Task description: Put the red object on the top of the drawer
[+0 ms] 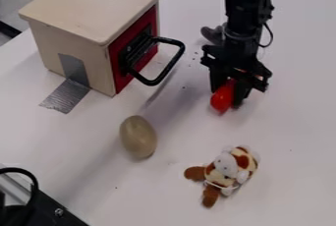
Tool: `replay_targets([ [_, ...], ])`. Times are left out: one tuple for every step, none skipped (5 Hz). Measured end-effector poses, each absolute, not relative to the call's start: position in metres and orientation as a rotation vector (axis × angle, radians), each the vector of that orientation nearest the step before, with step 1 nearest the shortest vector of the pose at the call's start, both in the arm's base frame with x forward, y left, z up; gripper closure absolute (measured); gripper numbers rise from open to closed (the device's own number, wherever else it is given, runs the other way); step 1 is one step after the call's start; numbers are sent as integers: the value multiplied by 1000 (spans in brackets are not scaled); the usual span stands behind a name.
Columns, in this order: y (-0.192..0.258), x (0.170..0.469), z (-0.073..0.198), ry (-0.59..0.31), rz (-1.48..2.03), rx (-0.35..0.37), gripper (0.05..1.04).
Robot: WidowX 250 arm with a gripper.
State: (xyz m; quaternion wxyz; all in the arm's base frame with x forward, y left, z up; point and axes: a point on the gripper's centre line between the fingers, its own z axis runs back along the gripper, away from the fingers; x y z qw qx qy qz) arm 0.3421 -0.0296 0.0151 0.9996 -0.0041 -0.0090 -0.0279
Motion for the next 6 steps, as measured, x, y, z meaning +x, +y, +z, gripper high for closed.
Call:
replay_targets([
  [-11,343,52,-70,30,-34,582],
  [20,334,85,-90,94,-28,582],
  [57,325,108,-100,129,-30,582],
  [89,323,121,-124,147,-13,582],
  [108,321,128,-128,114,11,582],
  [129,313,127,-112,84,41,582],
])
